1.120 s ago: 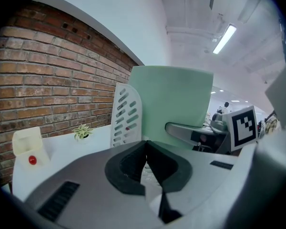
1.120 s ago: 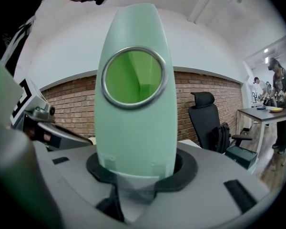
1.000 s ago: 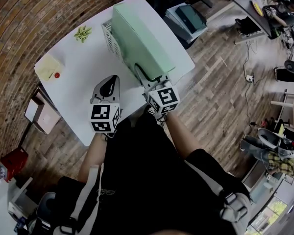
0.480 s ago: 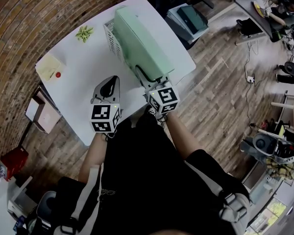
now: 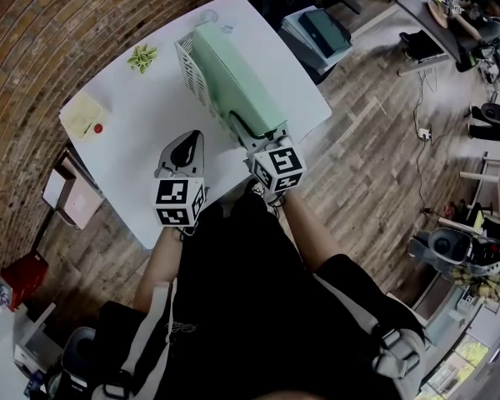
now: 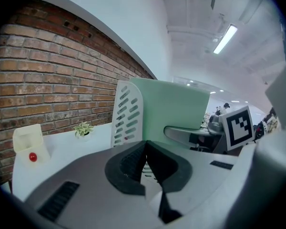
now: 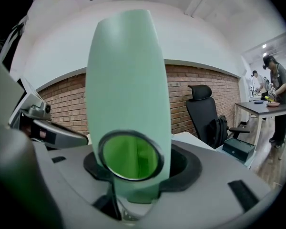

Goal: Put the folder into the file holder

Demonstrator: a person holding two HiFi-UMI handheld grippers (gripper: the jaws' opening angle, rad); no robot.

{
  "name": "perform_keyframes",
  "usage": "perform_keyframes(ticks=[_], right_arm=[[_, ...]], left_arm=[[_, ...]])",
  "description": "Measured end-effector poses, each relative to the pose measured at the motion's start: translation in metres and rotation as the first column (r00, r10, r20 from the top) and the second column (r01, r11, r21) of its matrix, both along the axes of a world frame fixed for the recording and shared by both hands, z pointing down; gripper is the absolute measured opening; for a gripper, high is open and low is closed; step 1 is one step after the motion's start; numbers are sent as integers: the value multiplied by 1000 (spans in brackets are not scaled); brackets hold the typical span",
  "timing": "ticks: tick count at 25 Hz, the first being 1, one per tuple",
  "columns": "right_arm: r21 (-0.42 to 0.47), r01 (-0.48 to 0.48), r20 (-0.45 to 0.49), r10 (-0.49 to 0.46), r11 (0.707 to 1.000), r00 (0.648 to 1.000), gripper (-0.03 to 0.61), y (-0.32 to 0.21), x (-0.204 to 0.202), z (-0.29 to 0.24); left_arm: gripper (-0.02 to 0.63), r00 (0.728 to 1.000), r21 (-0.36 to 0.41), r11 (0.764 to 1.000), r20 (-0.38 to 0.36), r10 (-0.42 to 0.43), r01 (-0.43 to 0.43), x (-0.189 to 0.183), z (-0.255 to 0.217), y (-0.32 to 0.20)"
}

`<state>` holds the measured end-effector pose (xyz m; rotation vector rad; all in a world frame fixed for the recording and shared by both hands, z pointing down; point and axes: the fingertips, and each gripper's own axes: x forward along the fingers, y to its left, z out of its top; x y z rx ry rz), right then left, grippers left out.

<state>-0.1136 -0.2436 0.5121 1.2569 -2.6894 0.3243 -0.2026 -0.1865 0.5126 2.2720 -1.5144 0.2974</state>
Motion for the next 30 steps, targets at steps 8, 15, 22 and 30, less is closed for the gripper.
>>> perform_keyframes(ticks=[8, 15, 22, 30], right_arm=[[-29, -15, -37, 14, 999, 999, 291, 6, 0, 12], [-35, -40, -55, 38, 999, 998, 304, 11, 3, 15], [-56, -81, -66, 77, 995, 995, 313, 22, 9, 22], [-70, -120, -76, 115, 990, 990, 313, 33, 13, 28]], left_arm=[[20, 1000, 0, 1000, -5, 29, -29, 0, 3, 1], [20, 998, -1, 998, -8, 70, -70, 4, 4, -1], [20, 994, -5, 994, -16, 105, -105, 6, 6, 4], [20, 990, -14, 990, -19, 140, -141, 8, 10, 11]])
